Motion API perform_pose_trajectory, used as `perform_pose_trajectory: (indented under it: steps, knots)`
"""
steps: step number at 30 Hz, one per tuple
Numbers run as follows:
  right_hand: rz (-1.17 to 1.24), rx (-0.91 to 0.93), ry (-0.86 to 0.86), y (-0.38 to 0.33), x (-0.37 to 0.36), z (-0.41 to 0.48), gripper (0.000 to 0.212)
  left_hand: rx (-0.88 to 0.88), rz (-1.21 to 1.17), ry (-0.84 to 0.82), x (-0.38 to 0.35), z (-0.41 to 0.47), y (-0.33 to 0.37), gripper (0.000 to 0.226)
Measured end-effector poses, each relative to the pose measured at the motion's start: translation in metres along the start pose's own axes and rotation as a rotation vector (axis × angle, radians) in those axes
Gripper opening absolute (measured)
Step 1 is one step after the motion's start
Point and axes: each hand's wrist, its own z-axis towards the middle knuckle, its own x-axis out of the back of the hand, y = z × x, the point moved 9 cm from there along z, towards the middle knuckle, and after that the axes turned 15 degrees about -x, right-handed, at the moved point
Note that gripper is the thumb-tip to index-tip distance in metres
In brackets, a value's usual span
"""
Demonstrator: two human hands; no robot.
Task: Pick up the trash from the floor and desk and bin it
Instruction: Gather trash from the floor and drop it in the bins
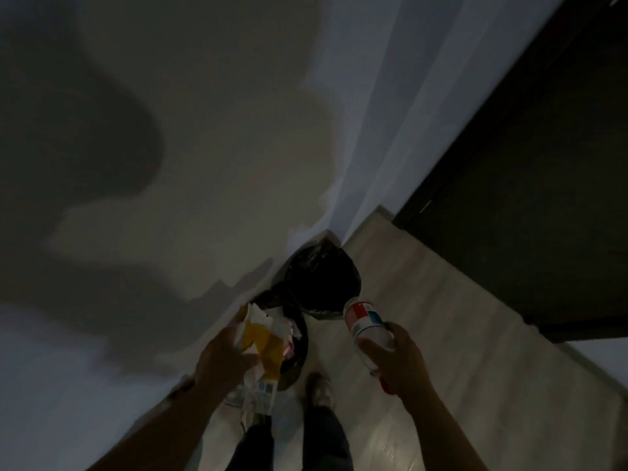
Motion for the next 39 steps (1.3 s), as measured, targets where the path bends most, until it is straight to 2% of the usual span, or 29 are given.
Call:
perform_pose_trajectory:
  steps: [2, 6, 10, 14, 19, 21, 24, 27, 29, 35, 39]
  knots:
    - [-0.018, -0.03, -0.017, 0.004, -0.006, 0.032, 0.069, 0.056, -0.031, 0.007, -0.016, 0.016, -0.011, 0.054]
    - [-0.137, -0.027, -0.029, 0.003, -0.018, 0.101, 0.069, 0.145, -0.089, 0.041, -0.048, 0.051, -0.036, 0.062]
    - [-0.255, -0.01, -0.048, 0.009, -0.032, 0.163, 0.068, 0.181, 0.002, 0.017, -0.085, 0.083, -0.056, 0.052]
    - [-0.318, -0.006, -0.067, 0.021, -0.048, 0.215, 0.068, 0.166, 0.044, -0.023, -0.124, 0.119, -0.086, 0.086]
    - [-0.384, -0.002, -0.075, 0.04, -0.073, 0.271, 0.072, 0.291, 0.039, -0.022, -0.16, 0.155, -0.138, 0.093]
    - [-0.397, 0.009, -0.067, 0.044, -0.083, 0.288, 0.07, 0.359, 0.173, -0.122, -0.17, 0.165, -0.16, 0.098]
    - [-0.427, 0.03, -0.062, 0.046, -0.097, 0.301, 0.067, 0.343, 0.178, -0.2, -0.183, 0.173, -0.172, 0.085]
    - [-0.465, 0.046, -0.02, 0.042, -0.105, 0.308, 0.062, 0.247, 0.289, -0.24, -0.186, 0.175, -0.164, 0.052]
    - [-0.489, 0.05, 0.007, 0.036, -0.109, 0.311, 0.061, 0.213, 0.3, -0.277, -0.191, 0.172, -0.158, 0.042]
    - [-0.634, 0.024, -0.025, 0.004, -0.134, 0.335, 0.052, 0.15, 0.307, -0.351, -0.202, 0.167, -0.146, 0.035]
    - [-0.594, 0.075, 0.022, -0.024, -0.138, 0.341, 0.055, 0.076, 0.352, -0.36, -0.202, 0.173, -0.133, 0.033]
